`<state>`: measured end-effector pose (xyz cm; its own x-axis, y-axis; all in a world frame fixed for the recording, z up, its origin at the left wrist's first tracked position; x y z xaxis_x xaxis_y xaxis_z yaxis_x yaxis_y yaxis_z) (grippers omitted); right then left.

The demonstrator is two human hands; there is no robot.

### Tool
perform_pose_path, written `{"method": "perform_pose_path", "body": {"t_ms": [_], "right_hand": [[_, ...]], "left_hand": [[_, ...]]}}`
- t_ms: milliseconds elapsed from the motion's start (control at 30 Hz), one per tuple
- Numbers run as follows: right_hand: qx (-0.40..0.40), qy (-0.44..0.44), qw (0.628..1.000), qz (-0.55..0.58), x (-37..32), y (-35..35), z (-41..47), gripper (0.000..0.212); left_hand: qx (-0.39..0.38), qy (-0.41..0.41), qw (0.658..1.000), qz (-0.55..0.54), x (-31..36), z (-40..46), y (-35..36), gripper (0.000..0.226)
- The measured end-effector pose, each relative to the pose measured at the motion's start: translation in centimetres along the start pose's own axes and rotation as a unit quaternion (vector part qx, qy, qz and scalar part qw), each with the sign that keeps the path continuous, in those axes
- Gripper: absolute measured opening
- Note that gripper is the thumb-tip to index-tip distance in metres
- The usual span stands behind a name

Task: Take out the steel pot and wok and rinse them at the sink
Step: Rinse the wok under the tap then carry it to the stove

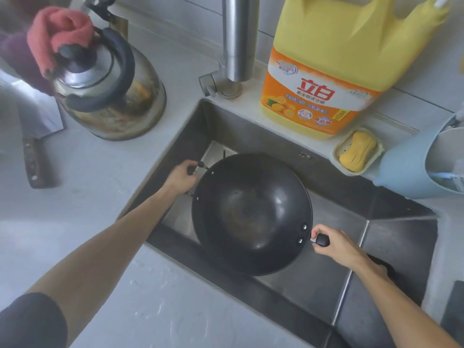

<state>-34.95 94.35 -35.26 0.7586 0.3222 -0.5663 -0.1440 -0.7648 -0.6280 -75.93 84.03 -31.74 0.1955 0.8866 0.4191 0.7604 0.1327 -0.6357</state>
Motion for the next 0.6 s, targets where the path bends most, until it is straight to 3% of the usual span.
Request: {"method": "perform_pose_path", "body": {"t_ms": [100,167,233,333,600], "right_hand": [[0.001,-0.014,1.000,0.001,-0.3,0.0,-0.5,0.020],[0.004,-0.021,1.000,0.002,-0.4,0.0,-0.7,0.019],[0.008,-0.021,1.000,0.001,-0.3,0.1,-0.6,0.019],[0.015,-0.013,1.000,-0.001,0.0,0.6,-0.8,0.020],[0.024,0.001,1.000,-0.012,0.3,0.6,-0.9,0.020]], "left_hand": [[0.080,0.120,0.989,-0.031,3.8,-3.6,-3.3,0.042],[0.169,0.199,0.955,-0.142,7.1,-6.1,-7.8,0.040],[0.223,0.240,0.932,-0.154,10.3,-7.3,-11.2,0.039],[0.227,0.252,0.940,-0.035,13.8,-6.3,-11.8,0.029],[0.247,0.289,0.924,0.031,15.5,-4.5,-10.6,0.021]]}}
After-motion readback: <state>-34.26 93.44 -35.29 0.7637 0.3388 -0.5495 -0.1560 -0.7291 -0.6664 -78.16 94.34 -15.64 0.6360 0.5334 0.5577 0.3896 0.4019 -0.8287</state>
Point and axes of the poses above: each hand's wrist, its own z-axis towards the middle knuckle, its own y-axis out of the palm, x = y × z, the point moved 8 cm from there along z, towards the middle knuckle, and after that the axes turned 14 degrees about -y, right-handed, at the moved point
